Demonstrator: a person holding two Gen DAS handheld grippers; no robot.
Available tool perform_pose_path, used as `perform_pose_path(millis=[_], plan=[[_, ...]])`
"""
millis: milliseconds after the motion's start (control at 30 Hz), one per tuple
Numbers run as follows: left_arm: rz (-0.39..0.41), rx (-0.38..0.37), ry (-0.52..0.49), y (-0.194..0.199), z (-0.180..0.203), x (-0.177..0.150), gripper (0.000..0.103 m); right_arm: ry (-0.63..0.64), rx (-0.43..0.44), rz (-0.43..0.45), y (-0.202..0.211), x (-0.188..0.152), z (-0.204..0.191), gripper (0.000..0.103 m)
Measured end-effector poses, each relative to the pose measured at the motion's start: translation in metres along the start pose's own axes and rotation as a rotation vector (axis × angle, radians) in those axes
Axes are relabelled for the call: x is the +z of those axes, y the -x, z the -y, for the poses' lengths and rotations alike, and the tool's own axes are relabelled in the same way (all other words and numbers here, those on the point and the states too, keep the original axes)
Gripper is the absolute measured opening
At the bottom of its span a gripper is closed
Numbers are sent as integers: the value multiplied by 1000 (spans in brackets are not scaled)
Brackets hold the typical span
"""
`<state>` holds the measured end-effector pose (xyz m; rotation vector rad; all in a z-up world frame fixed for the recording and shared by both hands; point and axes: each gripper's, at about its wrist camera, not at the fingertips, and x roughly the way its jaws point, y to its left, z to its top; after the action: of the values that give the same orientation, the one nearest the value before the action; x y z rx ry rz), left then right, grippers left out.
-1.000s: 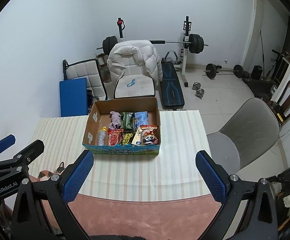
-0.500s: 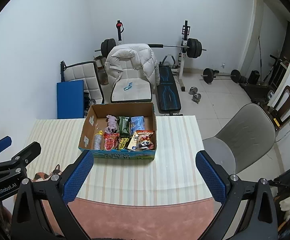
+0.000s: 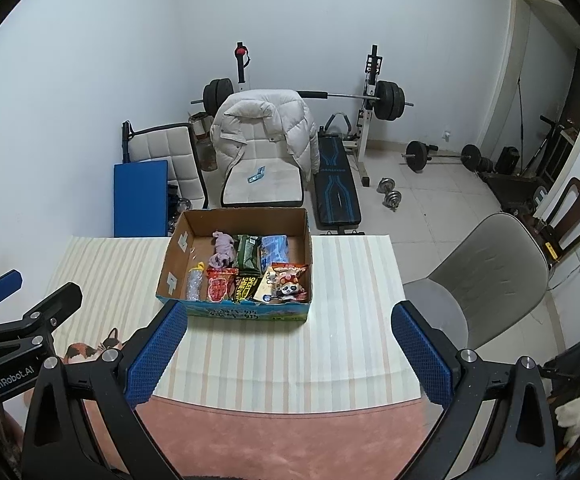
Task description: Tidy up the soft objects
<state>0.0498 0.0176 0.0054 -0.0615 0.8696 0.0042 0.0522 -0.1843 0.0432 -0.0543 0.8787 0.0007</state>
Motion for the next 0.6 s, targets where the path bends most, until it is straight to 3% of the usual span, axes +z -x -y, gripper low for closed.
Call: perform_pose_path(millis=[600], plan=[[5,-2,4,3,-1,8,103,12,8,7,0,1,1,103]])
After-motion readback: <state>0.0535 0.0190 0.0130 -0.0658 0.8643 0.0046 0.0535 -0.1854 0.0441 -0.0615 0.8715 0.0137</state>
